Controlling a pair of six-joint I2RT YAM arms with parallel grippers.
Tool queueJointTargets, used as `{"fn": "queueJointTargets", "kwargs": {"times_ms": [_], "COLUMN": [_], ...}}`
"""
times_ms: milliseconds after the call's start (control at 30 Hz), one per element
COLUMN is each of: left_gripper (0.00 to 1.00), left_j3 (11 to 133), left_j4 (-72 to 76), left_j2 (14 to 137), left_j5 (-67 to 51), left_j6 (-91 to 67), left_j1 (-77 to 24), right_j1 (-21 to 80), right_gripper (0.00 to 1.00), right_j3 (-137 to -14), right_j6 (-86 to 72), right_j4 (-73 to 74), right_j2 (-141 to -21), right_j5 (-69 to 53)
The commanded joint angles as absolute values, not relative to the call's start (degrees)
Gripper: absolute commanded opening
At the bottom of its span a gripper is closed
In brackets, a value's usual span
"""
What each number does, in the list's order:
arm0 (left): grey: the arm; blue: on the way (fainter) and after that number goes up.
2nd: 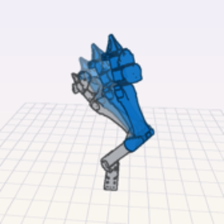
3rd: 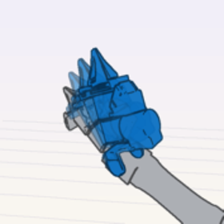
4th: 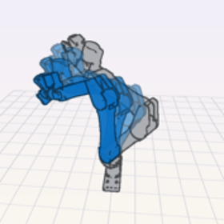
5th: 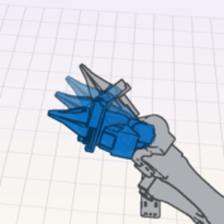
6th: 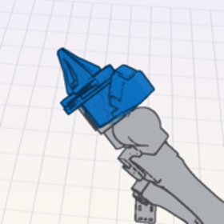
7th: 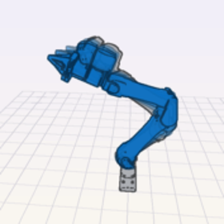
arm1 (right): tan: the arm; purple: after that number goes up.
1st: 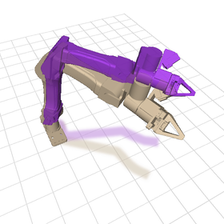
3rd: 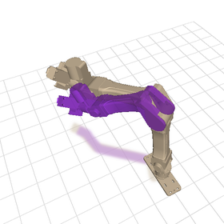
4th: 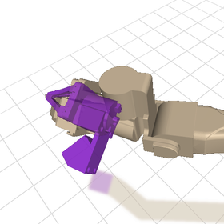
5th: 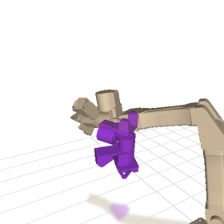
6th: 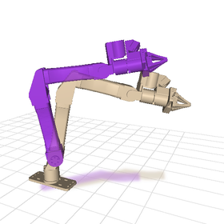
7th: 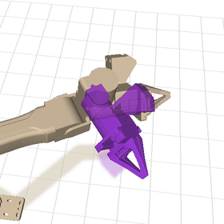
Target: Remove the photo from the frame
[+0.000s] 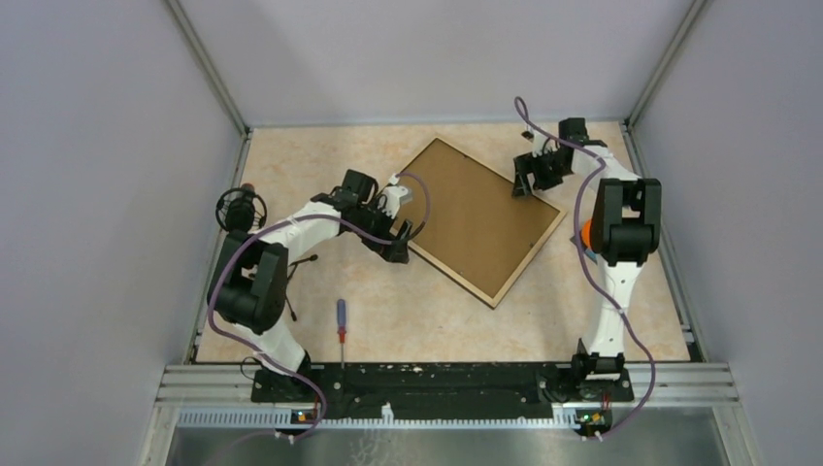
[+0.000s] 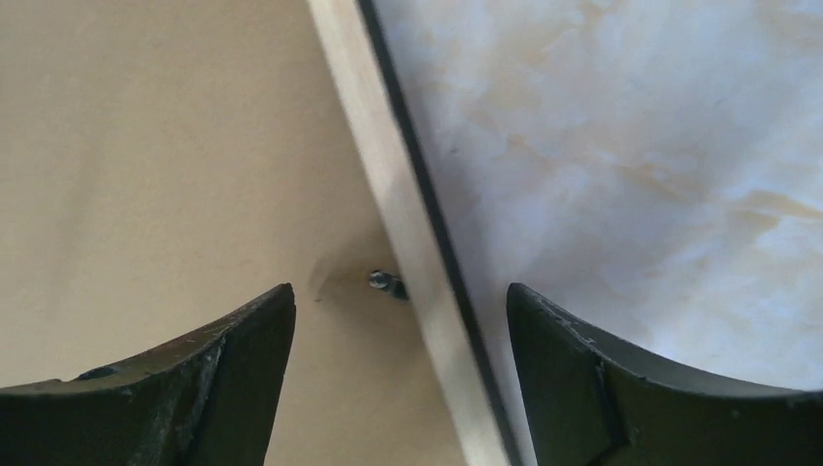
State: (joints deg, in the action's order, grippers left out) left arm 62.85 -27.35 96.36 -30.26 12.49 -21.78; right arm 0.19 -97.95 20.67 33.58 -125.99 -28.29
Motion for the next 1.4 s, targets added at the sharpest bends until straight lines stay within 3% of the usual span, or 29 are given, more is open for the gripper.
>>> {"fn": "queueJointTargets", "kwargs": {"times_ms": [0,333,800,1133,1367], "left_gripper": [0.99,0.99,0.99,0.95,0.91], "left_j3": [61.53,62.86,67.01,62.19,58.54], "left_j4": [-21.63,-19.34,-20.55,-27.37,-42.63], "left_j2": [98.15,102.09,105.14,89.37,77.47], "left_j5": [-32.62,-34.14,-33.39,-26.75,-20.51], "left_j6": [12.19,10.49,12.22,16.53,24.78], "left_j1": [-21.52,-21.52,-21.53,-21.53,-21.51], "right_j1": [0.29,0.29,4.08,4.94,5.21], "right_gripper": [0.78,0.77,0.76,0.75,0.77], "right_j3": [-93.38,-68.62,-57.86,-58.63,-59.22], "right_j6": [20.54,18.68,18.13,20.55,17.83], "right_j4": [38.34,38.78,43.77,47.1,44.05], "right_j2": [-122.44,-106.7,-98.02,-91.13,-81.86], "right_j5": [-35.39,-41.53,-46.26,-41.93,-44.14]}}
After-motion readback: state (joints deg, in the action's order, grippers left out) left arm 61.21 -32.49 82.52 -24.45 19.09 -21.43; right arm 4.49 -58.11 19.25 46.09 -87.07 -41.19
